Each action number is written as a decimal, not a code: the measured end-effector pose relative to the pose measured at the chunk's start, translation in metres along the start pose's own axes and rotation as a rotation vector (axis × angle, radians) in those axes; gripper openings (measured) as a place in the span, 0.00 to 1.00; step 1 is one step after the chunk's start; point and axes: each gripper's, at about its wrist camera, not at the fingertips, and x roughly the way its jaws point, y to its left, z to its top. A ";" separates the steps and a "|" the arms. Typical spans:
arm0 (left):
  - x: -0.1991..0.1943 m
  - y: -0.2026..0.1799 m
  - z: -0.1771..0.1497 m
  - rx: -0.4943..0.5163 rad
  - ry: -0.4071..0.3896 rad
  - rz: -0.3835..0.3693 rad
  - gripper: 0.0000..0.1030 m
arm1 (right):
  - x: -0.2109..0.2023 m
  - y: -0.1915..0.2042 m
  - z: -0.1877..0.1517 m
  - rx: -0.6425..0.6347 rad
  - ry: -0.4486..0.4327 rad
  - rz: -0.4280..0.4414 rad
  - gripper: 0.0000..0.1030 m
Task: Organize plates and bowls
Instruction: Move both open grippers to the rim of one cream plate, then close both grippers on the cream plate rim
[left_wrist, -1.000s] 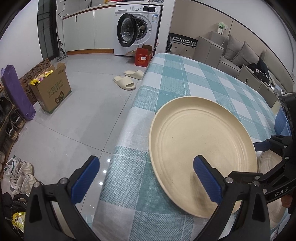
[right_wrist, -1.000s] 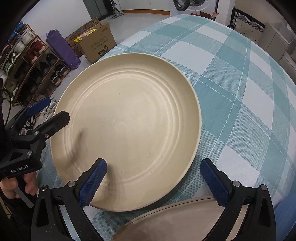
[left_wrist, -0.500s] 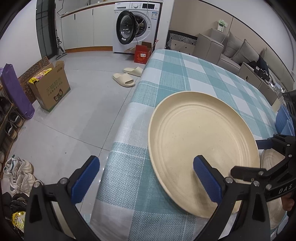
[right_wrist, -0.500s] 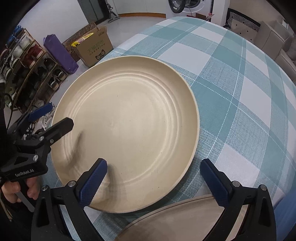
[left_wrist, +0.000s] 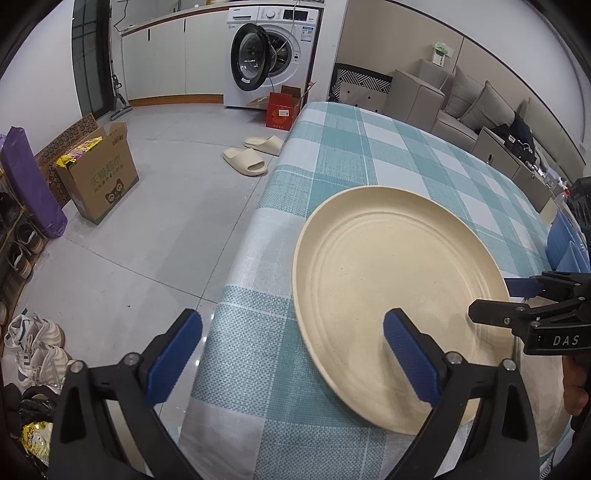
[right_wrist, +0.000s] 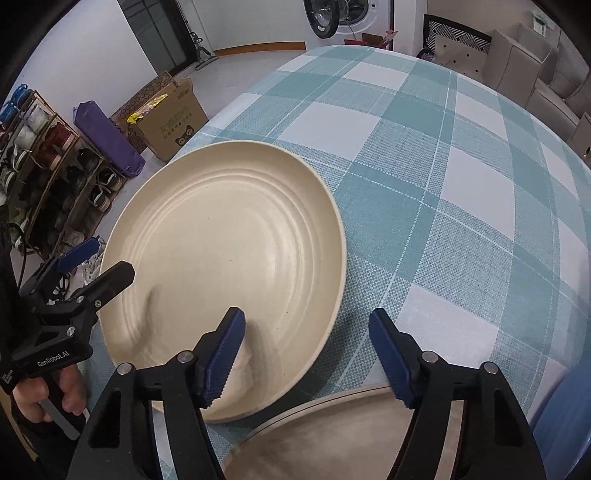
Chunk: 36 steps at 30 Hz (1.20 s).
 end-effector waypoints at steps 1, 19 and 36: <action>0.000 0.000 0.000 0.000 0.002 -0.005 0.89 | -0.002 0.000 -0.002 -0.001 -0.002 0.001 0.66; 0.001 -0.001 0.000 -0.001 0.019 -0.058 0.35 | -0.005 -0.001 -0.004 -0.008 -0.032 -0.002 0.33; -0.005 -0.005 0.001 0.009 0.004 -0.058 0.22 | -0.018 0.003 -0.009 -0.046 -0.097 -0.043 0.17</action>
